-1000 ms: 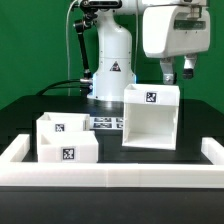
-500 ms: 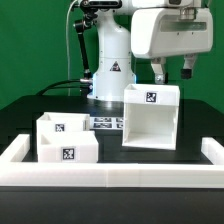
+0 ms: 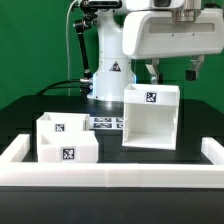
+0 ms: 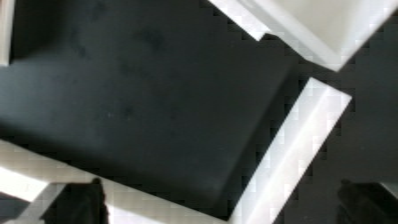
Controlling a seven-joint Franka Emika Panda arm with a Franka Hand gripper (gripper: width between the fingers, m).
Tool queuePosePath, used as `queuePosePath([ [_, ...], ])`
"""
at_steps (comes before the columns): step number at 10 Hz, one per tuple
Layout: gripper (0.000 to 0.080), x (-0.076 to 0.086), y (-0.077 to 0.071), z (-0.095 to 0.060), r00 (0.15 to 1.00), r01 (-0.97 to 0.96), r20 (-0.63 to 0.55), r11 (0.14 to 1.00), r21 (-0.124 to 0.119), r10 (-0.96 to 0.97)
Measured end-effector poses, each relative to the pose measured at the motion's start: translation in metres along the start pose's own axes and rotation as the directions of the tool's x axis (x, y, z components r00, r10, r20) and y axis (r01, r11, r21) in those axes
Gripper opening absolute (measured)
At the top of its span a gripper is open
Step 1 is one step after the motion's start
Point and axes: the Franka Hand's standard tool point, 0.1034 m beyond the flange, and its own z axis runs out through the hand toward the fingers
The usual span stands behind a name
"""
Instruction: Assemble drawer
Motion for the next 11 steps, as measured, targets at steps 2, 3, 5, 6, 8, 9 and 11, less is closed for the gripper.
queuePosePath([
  [2,0.0649,-0.009,-0.005,0.000,0.976,-0.219,-0.008,0.976,-0.002,0.219],
  [3,0.0649,-0.018,-0.010,0.001,0.940,-0.341,-0.021,0.940,0.005,0.341],
  [5,0.0649,-0.031,-0.021,0.006,0.859,-0.512,-0.014,0.859,0.013,0.513],
  [6,0.0649,-0.030,-0.021,0.006,0.836,-0.549,-0.014,0.836,0.014,0.549],
  [8,0.0649,-0.031,-0.021,0.006,0.807,-0.591,-0.012,0.807,0.015,0.591],
  [9,0.0649,-0.031,-0.022,0.007,0.808,-0.589,-0.011,0.808,0.015,0.589],
  [11,0.0649,-0.044,-0.029,0.011,0.802,-0.596,-0.027,0.803,0.017,0.596],
])
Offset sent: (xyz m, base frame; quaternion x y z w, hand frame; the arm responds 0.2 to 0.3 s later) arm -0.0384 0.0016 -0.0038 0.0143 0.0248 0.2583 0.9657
